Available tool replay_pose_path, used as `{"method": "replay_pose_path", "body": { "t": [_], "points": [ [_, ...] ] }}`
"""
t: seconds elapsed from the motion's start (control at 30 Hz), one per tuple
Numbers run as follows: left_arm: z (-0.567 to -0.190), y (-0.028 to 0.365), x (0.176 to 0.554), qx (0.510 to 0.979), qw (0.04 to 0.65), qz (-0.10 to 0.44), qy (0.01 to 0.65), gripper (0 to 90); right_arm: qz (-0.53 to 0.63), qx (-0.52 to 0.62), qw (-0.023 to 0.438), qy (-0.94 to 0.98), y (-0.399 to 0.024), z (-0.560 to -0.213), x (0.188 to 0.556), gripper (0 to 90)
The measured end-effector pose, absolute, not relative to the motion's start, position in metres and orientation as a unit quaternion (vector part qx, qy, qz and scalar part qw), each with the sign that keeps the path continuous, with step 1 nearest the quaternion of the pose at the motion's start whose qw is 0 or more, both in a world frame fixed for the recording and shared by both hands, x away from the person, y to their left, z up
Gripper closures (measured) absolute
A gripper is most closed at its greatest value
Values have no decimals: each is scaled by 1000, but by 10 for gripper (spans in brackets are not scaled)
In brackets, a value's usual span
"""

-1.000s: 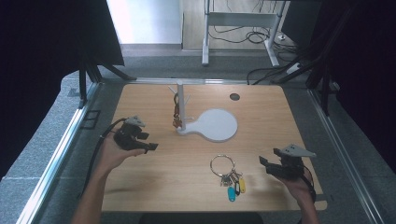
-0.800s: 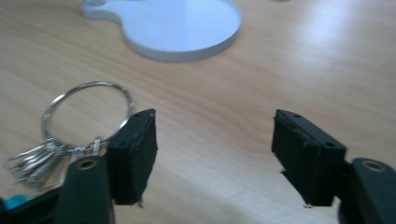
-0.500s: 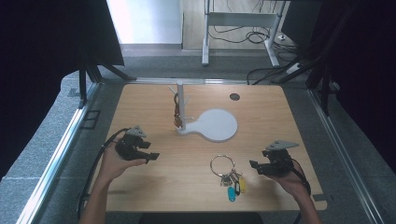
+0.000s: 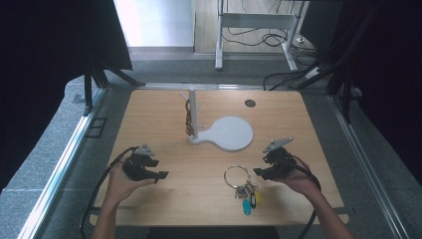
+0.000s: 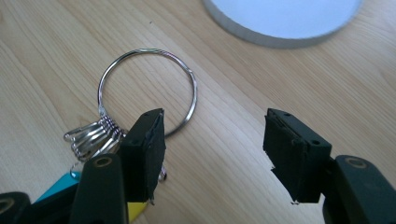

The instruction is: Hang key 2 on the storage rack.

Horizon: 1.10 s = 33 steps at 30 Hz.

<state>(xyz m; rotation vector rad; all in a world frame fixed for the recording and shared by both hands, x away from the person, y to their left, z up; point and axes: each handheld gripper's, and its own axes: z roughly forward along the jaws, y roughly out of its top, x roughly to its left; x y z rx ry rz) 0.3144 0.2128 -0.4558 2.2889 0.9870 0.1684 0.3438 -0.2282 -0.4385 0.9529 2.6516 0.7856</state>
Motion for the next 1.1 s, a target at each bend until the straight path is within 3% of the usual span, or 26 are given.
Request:
{"method": "replay_pose_path", "body": {
  "t": [0.47, 1.1],
  "points": [
    [-458, 214, 312, 872, 318, 57, 367, 381, 208, 298, 89, 927, -184, -432, 362, 449],
    [-452, 213, 315, 872, 325, 59, 361, 380, 144, 297, 72, 941, -158, -440, 373, 514]
  ]
}}
